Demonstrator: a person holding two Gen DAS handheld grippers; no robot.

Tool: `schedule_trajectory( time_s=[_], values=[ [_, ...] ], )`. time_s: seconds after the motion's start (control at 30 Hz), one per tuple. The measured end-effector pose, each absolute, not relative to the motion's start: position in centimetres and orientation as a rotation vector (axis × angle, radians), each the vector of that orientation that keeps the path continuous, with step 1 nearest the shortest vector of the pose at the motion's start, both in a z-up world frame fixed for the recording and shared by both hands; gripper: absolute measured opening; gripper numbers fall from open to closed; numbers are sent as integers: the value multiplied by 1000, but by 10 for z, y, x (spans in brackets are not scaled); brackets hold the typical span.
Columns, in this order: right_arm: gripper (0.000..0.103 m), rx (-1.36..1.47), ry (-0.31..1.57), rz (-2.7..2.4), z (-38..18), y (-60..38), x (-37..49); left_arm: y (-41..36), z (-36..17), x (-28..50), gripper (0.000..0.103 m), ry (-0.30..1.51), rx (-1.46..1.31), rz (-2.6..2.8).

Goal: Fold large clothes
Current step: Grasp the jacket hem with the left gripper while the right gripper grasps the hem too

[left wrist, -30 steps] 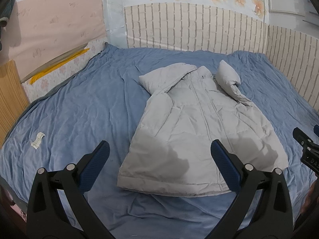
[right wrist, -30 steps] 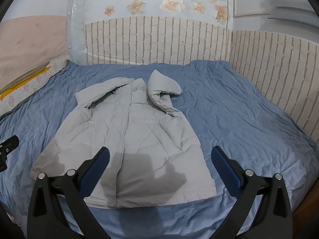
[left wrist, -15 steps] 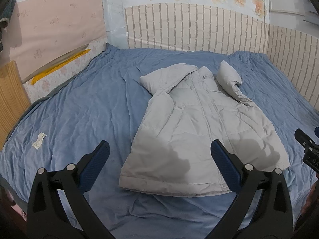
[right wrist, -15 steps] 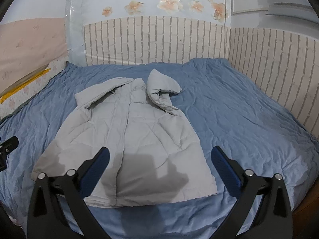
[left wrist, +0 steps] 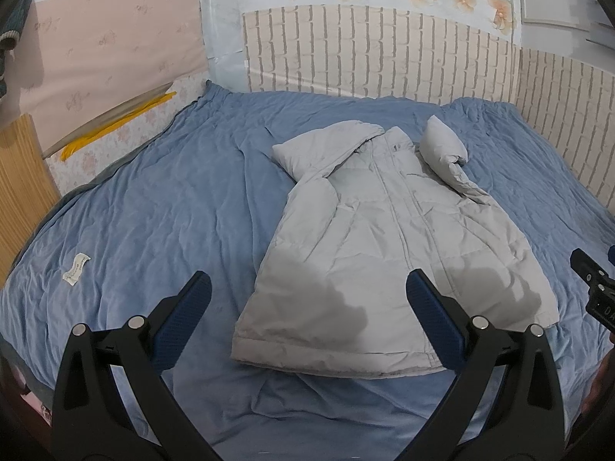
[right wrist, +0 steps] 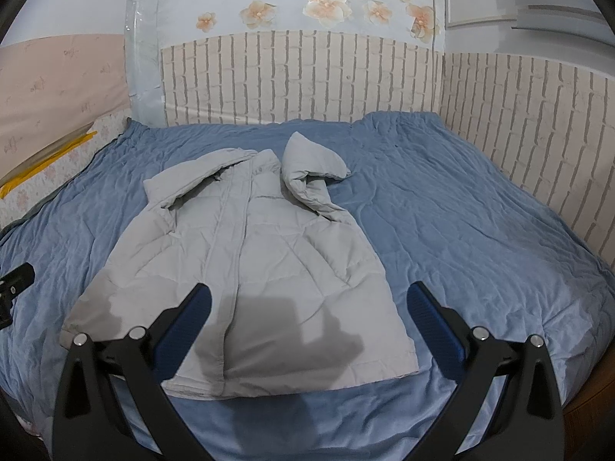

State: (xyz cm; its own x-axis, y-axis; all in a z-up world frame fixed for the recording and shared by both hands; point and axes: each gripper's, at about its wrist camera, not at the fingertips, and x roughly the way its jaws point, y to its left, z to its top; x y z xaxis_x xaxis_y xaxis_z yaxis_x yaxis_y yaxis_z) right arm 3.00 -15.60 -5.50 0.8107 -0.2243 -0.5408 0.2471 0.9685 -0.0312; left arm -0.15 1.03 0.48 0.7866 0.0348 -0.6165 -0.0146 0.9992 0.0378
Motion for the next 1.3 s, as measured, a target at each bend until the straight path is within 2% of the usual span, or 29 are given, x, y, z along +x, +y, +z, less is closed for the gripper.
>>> schedule_trajectory(
  time_s=[0.8, 1.3],
  values=[
    [101, 56, 633, -252, -68, -164, 39, 12, -5, 3, 100, 691, 37, 33],
    [101, -51, 830, -394, -155, -242, 99, 45, -96, 79, 99, 880, 54, 35]
  ],
)
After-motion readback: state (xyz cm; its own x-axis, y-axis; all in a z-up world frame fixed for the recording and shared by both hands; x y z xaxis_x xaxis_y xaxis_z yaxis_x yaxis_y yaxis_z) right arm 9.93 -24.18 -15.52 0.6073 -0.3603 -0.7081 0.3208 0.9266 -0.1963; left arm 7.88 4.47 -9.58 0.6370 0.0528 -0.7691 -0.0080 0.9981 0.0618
